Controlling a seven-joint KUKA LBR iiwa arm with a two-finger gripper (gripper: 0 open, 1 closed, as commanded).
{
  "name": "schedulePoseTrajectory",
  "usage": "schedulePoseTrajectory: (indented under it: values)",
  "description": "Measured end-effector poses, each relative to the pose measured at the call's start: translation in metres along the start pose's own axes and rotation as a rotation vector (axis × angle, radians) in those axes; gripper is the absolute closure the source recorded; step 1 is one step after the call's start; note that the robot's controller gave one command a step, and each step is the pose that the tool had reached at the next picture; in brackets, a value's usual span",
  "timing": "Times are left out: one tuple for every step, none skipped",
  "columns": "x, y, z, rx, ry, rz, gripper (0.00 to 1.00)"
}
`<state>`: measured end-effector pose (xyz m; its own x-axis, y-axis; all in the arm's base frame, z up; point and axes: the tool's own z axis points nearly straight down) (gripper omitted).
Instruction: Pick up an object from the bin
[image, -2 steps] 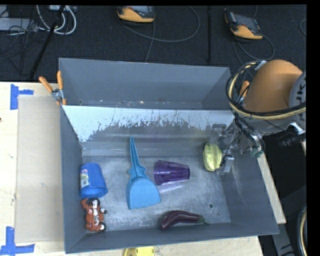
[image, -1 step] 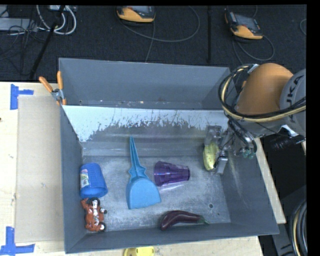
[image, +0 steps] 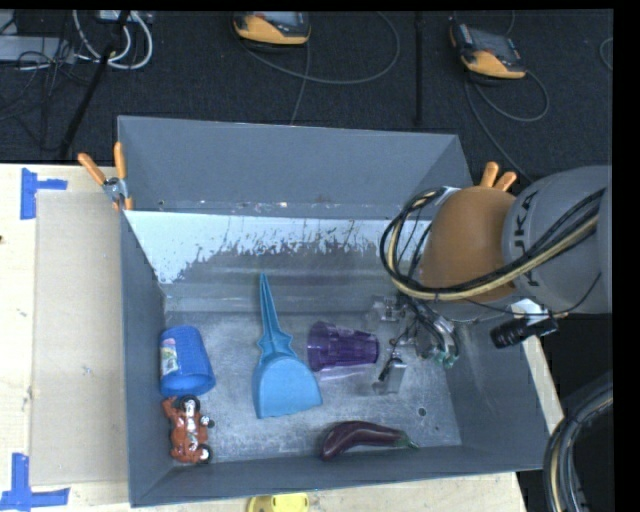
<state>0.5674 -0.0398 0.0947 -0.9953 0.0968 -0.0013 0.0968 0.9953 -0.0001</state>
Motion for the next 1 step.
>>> schedulePoseTrajectory:
  values:
    - [-0.0067,0.0201,0.0170,-0.001,0.002,-0.067,0.00]
